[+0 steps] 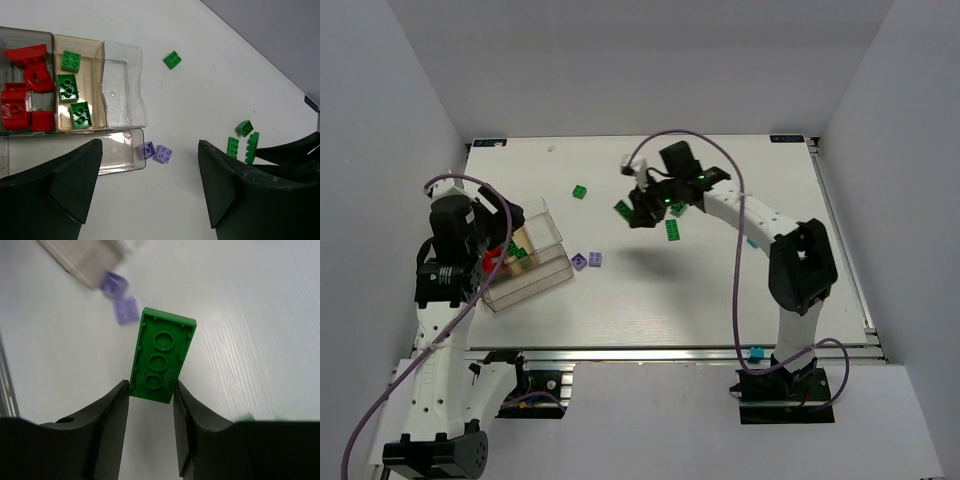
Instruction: Sort the legos into containers by color
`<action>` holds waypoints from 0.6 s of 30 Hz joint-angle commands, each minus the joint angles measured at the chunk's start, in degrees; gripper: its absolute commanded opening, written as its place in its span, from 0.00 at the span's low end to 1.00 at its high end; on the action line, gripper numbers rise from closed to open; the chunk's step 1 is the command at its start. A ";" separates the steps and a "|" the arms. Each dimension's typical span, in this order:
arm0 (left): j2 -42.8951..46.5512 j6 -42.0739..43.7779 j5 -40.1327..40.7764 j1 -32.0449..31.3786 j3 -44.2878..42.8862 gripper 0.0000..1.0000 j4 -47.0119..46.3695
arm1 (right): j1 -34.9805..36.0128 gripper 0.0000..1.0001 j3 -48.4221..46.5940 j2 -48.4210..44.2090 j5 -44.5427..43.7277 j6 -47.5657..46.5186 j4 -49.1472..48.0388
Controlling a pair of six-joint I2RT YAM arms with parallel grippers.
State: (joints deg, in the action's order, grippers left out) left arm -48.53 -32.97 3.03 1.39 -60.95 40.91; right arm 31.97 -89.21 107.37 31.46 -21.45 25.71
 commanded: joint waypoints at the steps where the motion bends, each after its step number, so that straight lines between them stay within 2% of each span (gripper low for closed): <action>1: 2.74 0.89 3.12 0.19 -3.47 0.86 1.10 | 8.25 0.00 -7.45 4.41 9.67 -2.48 -2.94; 6: 4.50 0.36 5.41 0.19 -6.28 0.86 3.30 | 15.22 0.00 -24.12 17.06 5.65 8.34 -9.71; 10: 5.29 -0.16 5.50 0.19 -8.22 0.85 7.42 | 20.14 0.00 -31.97 25.23 -0.94 16.17 -18.49; 13: 6.08 -0.16 5.15 0.19 -8.75 0.85 9.45 | 23.31 0.00 -32.43 27.79 -6.21 19.07 -28.32; 18: 6.35 0.71 4.88 0.19 -10.24 0.85 11.91 | 27.00 0.00 -32.43 31.14 -12.73 21.01 -38.27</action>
State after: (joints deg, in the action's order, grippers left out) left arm -42.15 -32.97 7.51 1.39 -68.53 49.74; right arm 57.47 -118.45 137.91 24.51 -3.49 -0.38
